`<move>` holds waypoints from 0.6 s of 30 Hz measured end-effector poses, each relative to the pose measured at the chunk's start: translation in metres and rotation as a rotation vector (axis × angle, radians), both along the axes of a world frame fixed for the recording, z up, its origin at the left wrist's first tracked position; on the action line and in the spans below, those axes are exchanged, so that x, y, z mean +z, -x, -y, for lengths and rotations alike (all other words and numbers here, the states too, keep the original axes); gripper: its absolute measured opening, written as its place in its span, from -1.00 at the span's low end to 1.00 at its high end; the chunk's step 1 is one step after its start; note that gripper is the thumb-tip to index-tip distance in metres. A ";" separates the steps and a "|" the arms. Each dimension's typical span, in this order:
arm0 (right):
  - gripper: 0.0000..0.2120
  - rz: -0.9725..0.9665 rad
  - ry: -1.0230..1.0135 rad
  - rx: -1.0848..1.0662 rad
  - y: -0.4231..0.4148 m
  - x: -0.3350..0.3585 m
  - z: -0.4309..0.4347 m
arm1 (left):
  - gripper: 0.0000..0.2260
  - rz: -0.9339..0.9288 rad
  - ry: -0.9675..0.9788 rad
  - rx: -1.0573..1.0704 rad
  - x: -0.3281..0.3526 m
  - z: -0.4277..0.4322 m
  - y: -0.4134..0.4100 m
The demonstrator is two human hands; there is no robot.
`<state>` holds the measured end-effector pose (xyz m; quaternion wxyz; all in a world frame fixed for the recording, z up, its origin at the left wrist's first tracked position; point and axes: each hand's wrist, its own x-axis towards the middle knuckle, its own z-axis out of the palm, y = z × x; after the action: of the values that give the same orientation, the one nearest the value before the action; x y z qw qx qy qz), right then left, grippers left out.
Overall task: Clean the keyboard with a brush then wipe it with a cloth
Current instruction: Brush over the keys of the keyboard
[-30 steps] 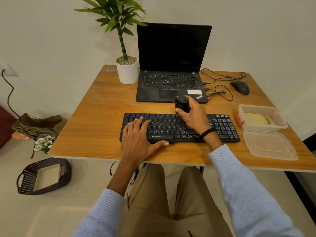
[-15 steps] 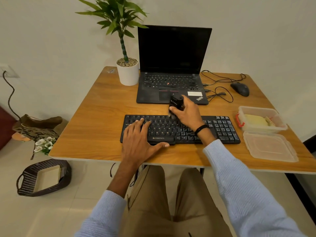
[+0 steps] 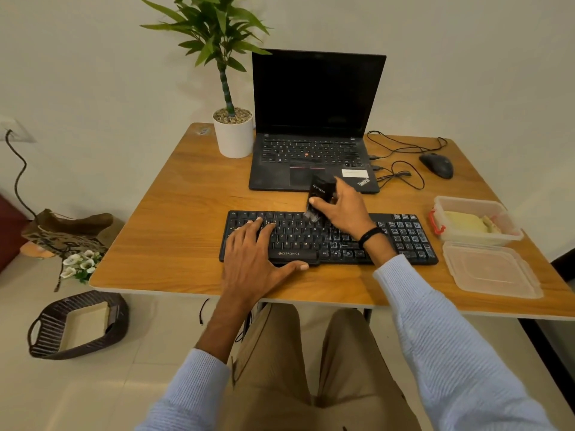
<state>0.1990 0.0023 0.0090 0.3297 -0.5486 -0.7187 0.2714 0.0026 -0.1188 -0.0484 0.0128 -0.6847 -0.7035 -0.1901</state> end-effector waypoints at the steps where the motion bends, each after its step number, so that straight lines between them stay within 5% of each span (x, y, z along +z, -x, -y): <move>1: -0.55 0.011 -0.045 -0.046 0.000 0.003 -0.001 | 0.07 0.000 -0.002 0.001 0.000 0.000 0.000; 6: -0.52 0.017 0.031 0.121 0.011 0.004 -0.001 | 0.06 0.004 -0.006 0.001 0.001 0.001 0.000; 12: -0.53 -0.094 0.074 0.081 0.009 0.006 -0.001 | 0.05 -0.001 0.003 0.012 0.000 0.000 0.000; 18: -0.49 0.037 0.056 0.048 0.009 0.016 -0.001 | 0.03 0.001 -0.014 0.010 0.000 0.000 0.000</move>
<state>0.1899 0.0032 0.0249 0.2941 -0.5451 -0.7298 0.2892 0.0026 -0.1183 -0.0483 0.0179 -0.6808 -0.7058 -0.1953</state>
